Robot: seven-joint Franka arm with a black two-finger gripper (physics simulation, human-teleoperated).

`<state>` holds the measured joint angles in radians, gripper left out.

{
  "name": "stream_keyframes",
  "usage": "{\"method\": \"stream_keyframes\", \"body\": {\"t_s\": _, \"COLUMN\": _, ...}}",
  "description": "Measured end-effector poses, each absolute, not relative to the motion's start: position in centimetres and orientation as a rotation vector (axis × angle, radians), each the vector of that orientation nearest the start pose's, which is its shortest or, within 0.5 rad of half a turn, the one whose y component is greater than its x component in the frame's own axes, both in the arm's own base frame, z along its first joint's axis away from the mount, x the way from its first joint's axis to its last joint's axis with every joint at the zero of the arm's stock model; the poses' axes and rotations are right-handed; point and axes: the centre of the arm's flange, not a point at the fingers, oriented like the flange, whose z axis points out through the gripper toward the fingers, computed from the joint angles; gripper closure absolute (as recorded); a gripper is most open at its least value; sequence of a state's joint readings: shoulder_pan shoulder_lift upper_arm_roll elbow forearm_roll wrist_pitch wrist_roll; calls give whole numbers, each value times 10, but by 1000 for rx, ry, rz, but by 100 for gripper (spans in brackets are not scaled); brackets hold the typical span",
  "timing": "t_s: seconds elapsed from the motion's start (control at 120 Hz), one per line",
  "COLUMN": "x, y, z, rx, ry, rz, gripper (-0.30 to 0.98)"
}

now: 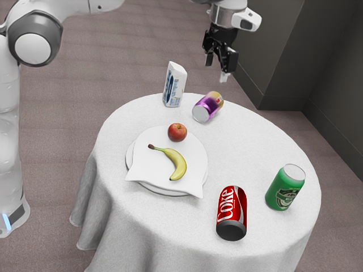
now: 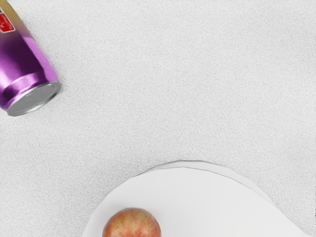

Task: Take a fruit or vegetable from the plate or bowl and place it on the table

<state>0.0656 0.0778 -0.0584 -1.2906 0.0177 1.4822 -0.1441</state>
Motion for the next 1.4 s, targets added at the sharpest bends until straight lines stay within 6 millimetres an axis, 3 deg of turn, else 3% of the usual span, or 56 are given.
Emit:
{"method": "stream_keyframes", "body": {"t_s": 0.317, "x": 563, "y": 7, "z": 704, "rx": -3126, "ry": -225, "rz": -160, "gripper": 0}}
{"method": "stream_keyframes", "body": {"t_s": 0.5, "x": 556, "y": 5, "z": 693, "rx": -3146, "ry": -138, "rz": -35, "gripper": 0}}
{"method": "stream_keyframes", "body": {"t_s": 0.733, "x": 551, "y": -11, "z": 657, "rx": -3132, "ry": 189, "rz": 148, "gripper": 0}}
{"method": "stream_keyframes", "body": {"t_s": 0.833, "x": 540, "y": -22, "z": 637, "rx": -3108, "ry": 360, "rz": 191, "gripper": 0}}
{"method": "stream_keyframes", "body": {"t_s": 0.95, "x": 518, "y": -30, "z": 627, "rx": -3076, "ry": 532, "rz": 188, "gripper": 0}}
{"method": "stream_keyframes", "body": {"t_s": 1.275, "x": 485, "y": -15, "z": 596, "rx": -3011, "ry": 804, "rz": 138, "gripper": 0}}
{"method": "stream_keyframes", "body": {"t_s": 1.4, "x": 482, "y": -11, "z": 583, "rx": -2959, "ry": 897, "rz": 130, "gripper": 0}}
